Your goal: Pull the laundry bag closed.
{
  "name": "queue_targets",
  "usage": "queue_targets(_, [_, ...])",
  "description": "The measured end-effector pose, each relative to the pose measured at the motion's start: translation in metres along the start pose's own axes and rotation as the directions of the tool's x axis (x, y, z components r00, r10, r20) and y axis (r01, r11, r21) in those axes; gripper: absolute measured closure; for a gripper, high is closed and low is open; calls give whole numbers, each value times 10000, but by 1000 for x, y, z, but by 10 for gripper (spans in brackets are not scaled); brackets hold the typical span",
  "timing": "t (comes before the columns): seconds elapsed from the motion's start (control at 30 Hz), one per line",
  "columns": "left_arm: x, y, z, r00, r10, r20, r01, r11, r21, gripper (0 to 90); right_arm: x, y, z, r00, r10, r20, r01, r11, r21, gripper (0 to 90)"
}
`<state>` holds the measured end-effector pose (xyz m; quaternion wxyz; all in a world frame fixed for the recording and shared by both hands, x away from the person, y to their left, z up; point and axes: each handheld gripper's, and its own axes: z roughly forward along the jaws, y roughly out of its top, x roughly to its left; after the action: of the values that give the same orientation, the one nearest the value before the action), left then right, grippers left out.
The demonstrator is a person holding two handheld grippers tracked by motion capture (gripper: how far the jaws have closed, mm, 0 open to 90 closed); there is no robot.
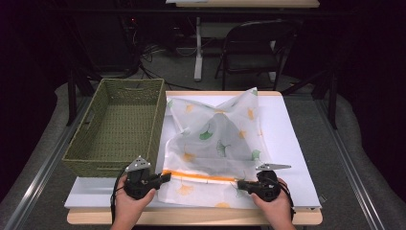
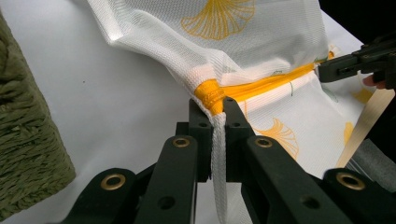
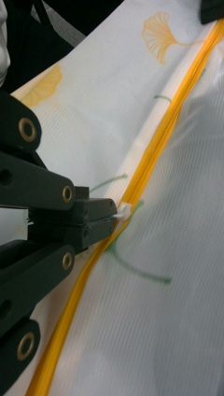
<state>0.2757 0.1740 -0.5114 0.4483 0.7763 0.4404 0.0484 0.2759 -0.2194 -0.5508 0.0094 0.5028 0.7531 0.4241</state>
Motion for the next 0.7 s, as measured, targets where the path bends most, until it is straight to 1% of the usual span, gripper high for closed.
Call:
queue_targets(0.33, [1, -1, 0, 10000, -55, -42, 55, 10000, 11, 863, -21, -7, -19, 9976, 399, 570, -381, 9987, -337, 900])
queue_targets(0.53, [1, -1, 0, 10000, -81, -30, 81, 10000, 10, 863, -31, -11, -29, 9943, 735, 771, -701, 9965, -464, 900])
queue_targets(0.57, [1, -1, 0, 10000, -52, -80, 52, 10000, 11, 863, -33, -11, -31, 9939, 781, 776, -744, 9960, -492, 900])
queue_targets(0.63, [1, -1, 0, 9999, -73, -115, 73, 10000, -2, 863, -35, -13, -34, 9924, 705, 1013, -657, 9966, -503, 900])
queue_targets(0.7, [2, -1, 0, 9999, -97, -37, 97, 9999, 38, 863, -40, -14, -38, 9898, 789, 1184, -718, 9954, -629, 900])
